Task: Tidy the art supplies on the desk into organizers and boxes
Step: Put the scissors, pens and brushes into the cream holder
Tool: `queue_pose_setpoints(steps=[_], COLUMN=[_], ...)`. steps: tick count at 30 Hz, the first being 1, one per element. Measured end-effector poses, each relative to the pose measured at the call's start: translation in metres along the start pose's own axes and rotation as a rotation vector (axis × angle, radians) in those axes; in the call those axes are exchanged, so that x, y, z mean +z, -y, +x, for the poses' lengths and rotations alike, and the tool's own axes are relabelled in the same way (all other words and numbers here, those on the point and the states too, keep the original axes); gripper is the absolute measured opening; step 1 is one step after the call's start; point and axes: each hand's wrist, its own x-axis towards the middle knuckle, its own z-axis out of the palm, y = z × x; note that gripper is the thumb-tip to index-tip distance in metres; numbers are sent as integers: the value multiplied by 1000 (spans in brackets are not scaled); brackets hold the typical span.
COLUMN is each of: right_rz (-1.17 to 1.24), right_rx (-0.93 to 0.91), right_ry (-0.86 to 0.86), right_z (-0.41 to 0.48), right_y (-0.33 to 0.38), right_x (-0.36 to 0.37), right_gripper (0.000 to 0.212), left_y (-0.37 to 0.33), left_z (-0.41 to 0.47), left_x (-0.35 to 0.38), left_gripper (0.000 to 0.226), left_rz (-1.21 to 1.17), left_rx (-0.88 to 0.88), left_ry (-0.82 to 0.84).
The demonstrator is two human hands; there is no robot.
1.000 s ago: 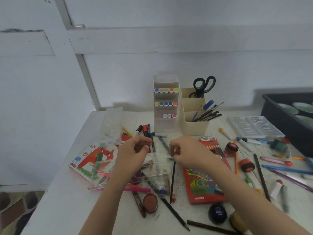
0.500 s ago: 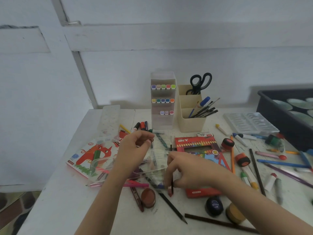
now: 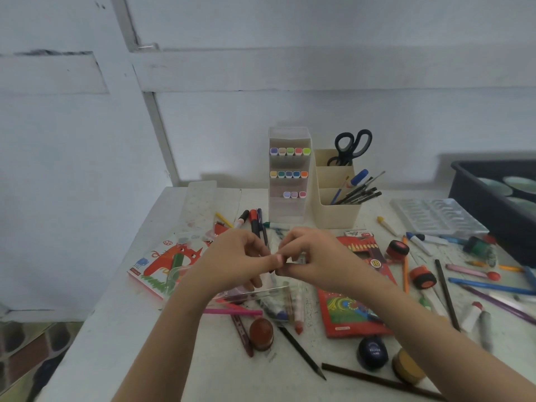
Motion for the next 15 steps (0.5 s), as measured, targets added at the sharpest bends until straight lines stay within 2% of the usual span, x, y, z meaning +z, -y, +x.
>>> queue_pose_setpoints(steps=[4,9,11,15], right_rz=[-12,54,125,241], right_rx=[-14,-19,18,175], right_ry=[-2,20,-58,-360], right_z=[1,1,1,7], right_y=[4,1,-3,-7], right_x=[6,4,0,-10], right_gripper=[11,17,27,25], left_y=[-2,-4,-4,-3], left_z=[-4,-12,-16,-22], left_x=[-4,-12,-20,-34], left_gripper=[13,26,27,25], left_rz=[-53,-111,-132,-83], left_rx=[-73,-68,-55,16], left_ry=[57,95,74,53])
